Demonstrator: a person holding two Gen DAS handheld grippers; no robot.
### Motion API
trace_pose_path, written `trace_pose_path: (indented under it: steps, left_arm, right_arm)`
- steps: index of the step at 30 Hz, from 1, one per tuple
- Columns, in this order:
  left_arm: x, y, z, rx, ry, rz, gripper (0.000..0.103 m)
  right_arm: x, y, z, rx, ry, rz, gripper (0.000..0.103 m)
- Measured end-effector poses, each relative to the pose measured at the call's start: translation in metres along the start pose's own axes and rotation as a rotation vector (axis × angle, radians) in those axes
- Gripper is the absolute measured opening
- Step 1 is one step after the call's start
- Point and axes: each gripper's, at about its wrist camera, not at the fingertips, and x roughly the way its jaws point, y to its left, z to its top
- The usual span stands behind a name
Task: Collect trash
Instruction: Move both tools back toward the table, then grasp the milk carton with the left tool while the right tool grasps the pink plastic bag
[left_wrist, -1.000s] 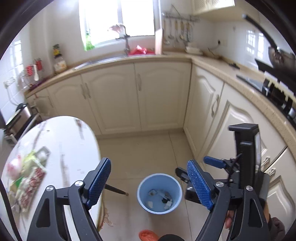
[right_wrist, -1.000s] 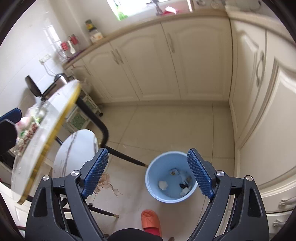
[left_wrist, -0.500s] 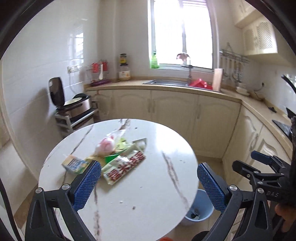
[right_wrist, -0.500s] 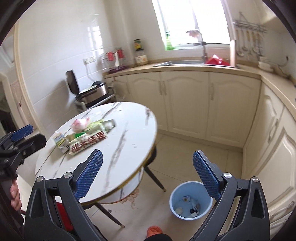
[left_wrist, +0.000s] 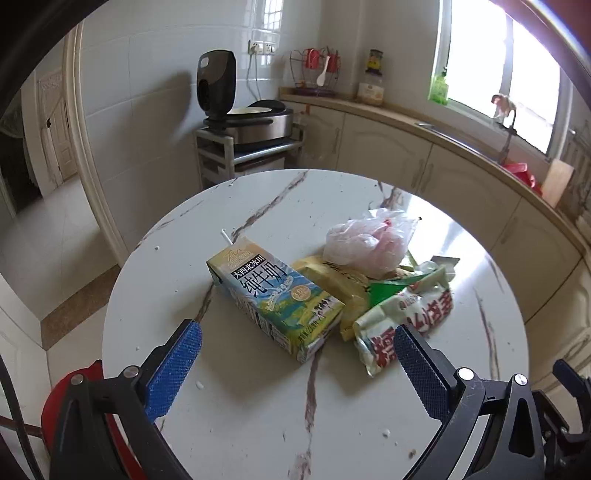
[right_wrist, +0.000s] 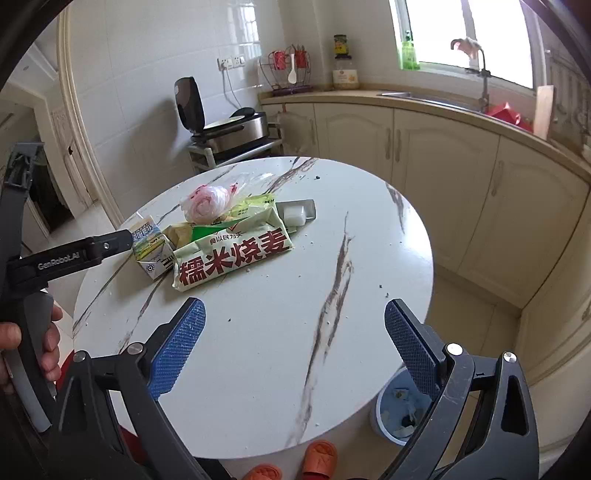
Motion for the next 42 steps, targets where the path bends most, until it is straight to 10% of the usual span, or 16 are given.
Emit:
trace_pose_path:
  steps: [11,31,38,42]
  left_arm:
    - [0.04,-0.028,0.048,-0.044,0.115,0.054,0.101]
    - [0.06,0.045,0.055,-0.102,0.153,0.01,0.1]
    - [0.081,0.041,0.061,-0.045,0.16,-0.026,0.046]
    - [0.084,0.052,0.059,-0.081,0.14,-0.083,0.045]
  right_arm:
    - [0.043,-0.002,0.017,-0.021,0.045,0.022,0.098]
    - [0.141,0.083,0.1,-0.081,0.103,0.17,0.098]
    - [0.188,0.089,0.104,-0.049,0.181,0.15,0.098]
    - [0.189,0.088,0.102,-0.05,0.164,0.201,0.05]
